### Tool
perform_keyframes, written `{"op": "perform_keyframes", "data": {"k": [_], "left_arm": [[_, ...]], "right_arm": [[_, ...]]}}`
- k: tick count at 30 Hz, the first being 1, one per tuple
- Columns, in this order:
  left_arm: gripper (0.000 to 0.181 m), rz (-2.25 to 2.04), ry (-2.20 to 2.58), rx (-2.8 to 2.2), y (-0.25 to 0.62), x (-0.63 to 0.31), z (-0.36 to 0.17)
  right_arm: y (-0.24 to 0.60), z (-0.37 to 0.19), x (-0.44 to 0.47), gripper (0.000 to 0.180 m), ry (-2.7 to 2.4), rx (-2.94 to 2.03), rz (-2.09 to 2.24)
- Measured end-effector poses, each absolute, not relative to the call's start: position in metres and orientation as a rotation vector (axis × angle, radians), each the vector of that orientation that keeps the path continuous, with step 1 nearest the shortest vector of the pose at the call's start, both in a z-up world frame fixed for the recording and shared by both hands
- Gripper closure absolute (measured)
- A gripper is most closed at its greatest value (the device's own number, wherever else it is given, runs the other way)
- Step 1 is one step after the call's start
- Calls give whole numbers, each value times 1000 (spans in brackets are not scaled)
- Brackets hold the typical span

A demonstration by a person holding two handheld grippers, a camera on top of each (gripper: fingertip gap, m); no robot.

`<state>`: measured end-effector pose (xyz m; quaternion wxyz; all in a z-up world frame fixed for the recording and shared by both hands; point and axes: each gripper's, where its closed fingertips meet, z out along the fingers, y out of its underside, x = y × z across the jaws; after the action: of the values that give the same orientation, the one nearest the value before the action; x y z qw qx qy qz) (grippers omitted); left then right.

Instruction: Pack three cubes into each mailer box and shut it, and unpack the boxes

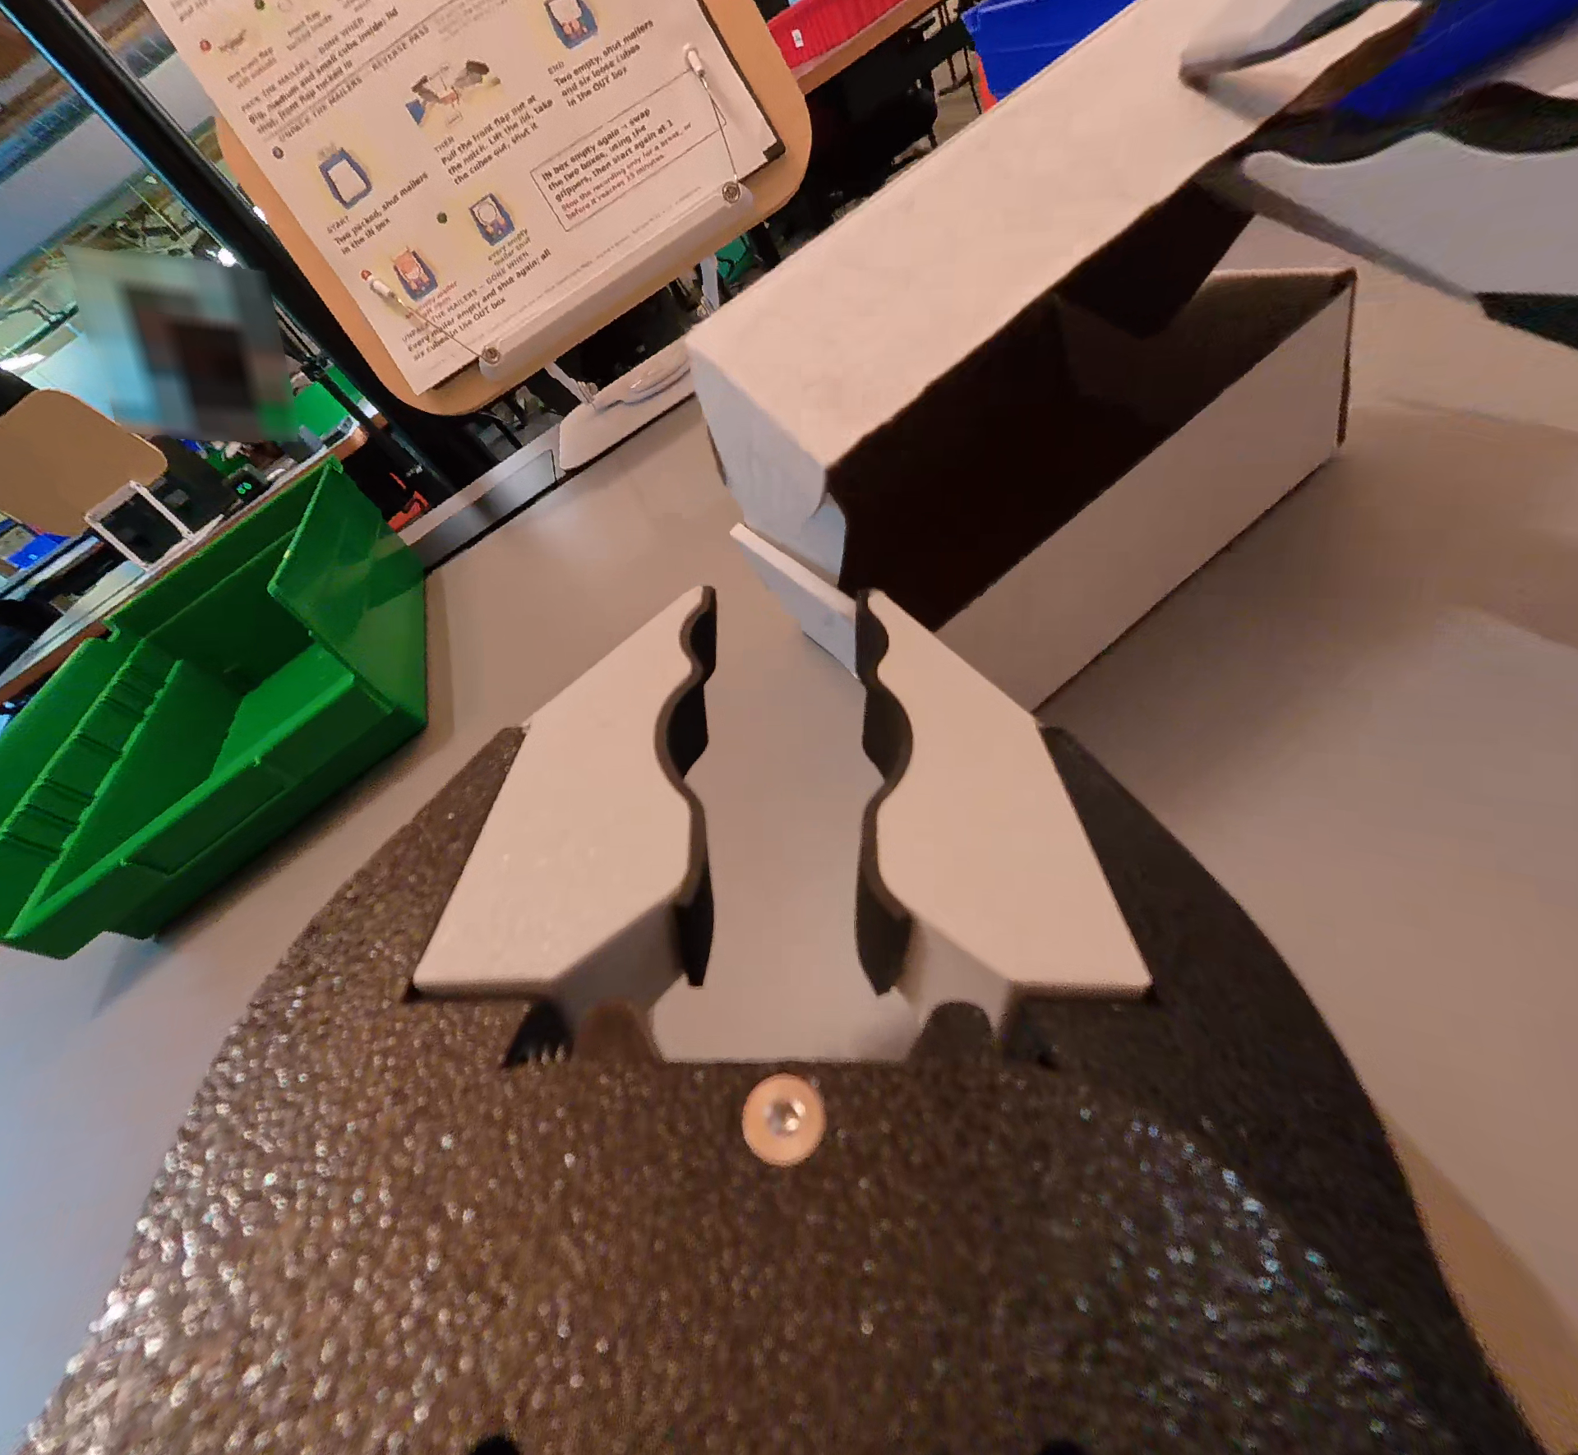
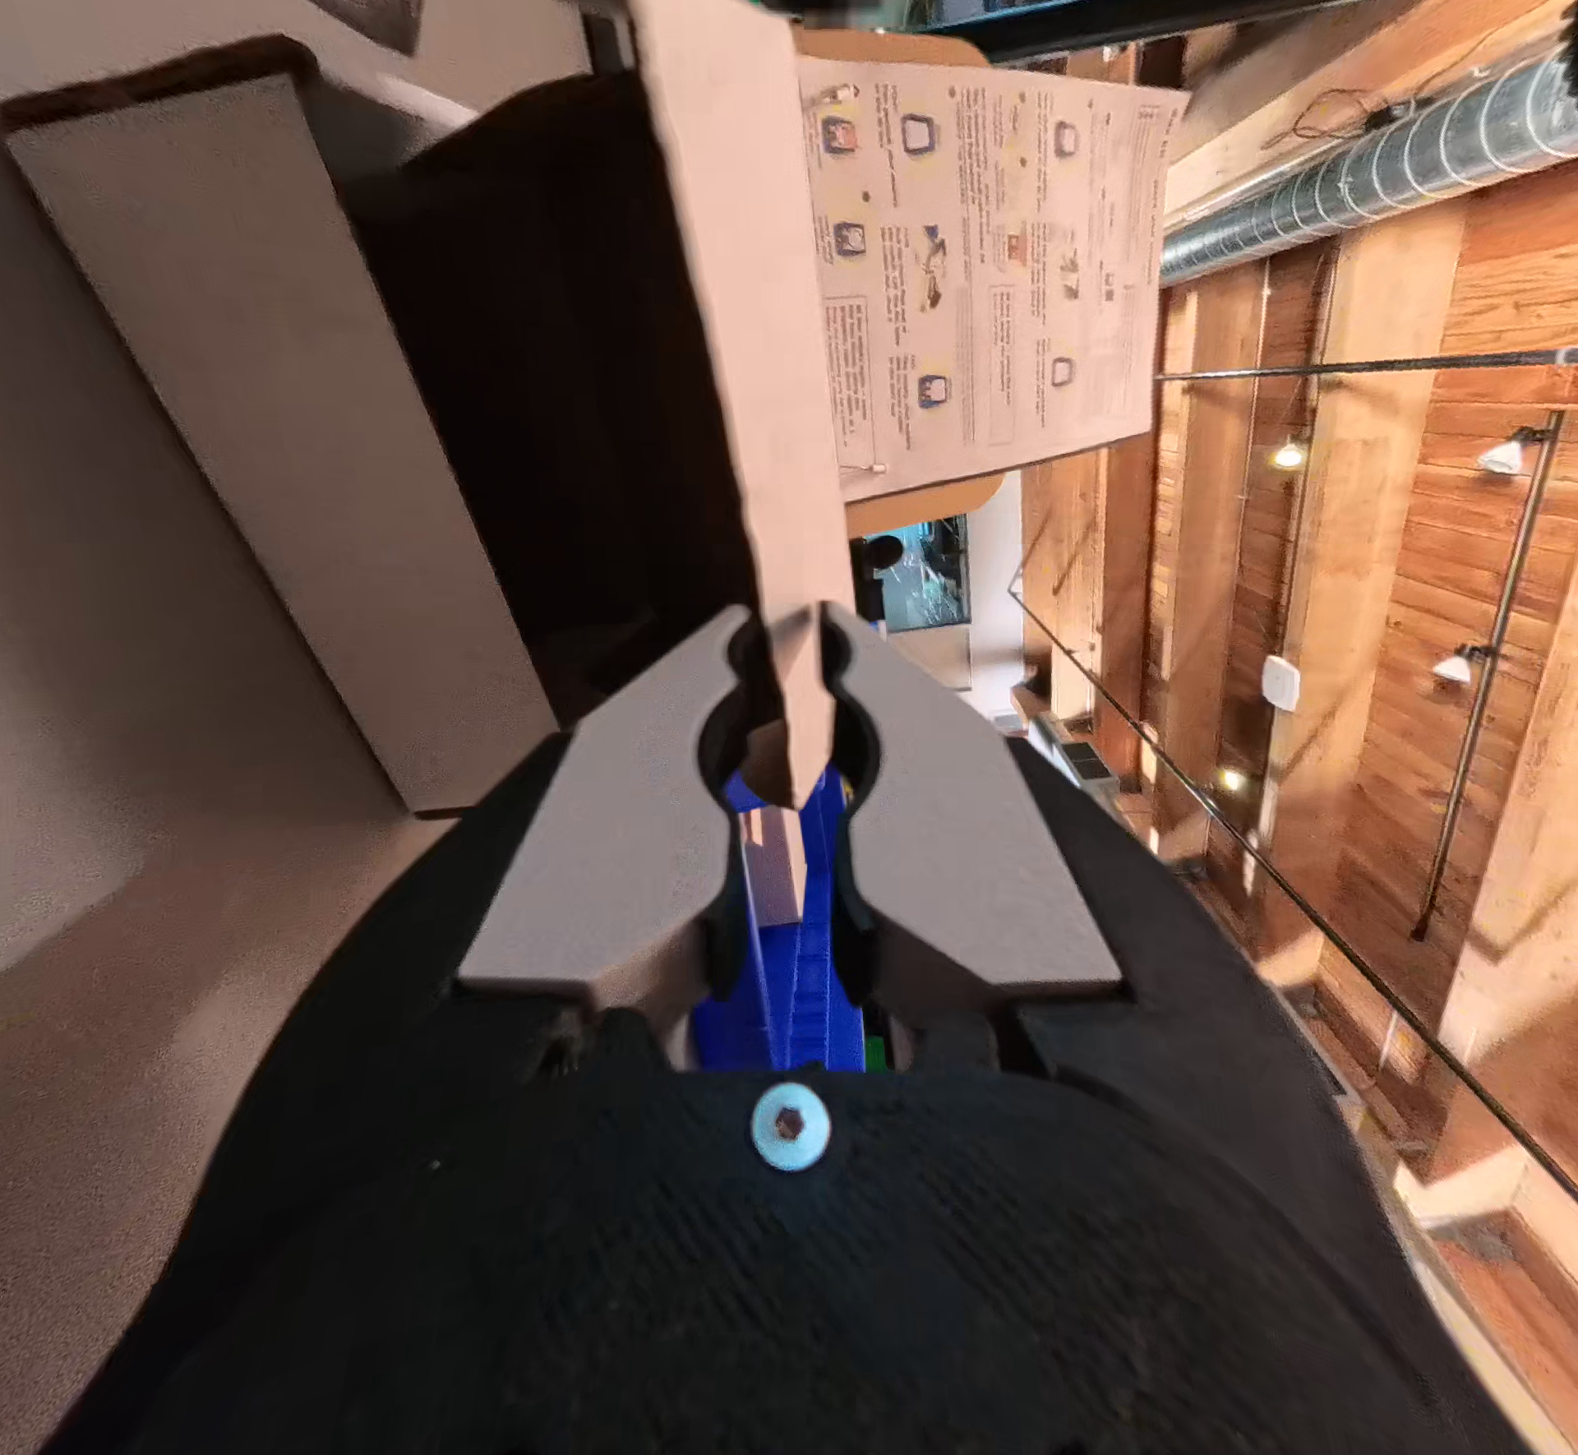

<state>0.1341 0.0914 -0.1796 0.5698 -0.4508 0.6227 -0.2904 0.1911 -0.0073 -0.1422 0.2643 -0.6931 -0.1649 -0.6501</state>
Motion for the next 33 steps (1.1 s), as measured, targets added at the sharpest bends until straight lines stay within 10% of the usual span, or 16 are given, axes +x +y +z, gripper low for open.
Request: {"op": "perform_keyframes", "data": {"k": [9,16,33], "left_arm": [[130,-555,1572,-830,78,125,-185],[173,-540,1600,-864,77,121,-190],[180,-579,1707,-1212,101,137,-207]], "right_arm": [[-12,-151,170,179,-476,-2137,-1466],[-12,-180,165,179,-529,-2273,-1324],[-36,-188,176,140,171,-2076,-824]]}}
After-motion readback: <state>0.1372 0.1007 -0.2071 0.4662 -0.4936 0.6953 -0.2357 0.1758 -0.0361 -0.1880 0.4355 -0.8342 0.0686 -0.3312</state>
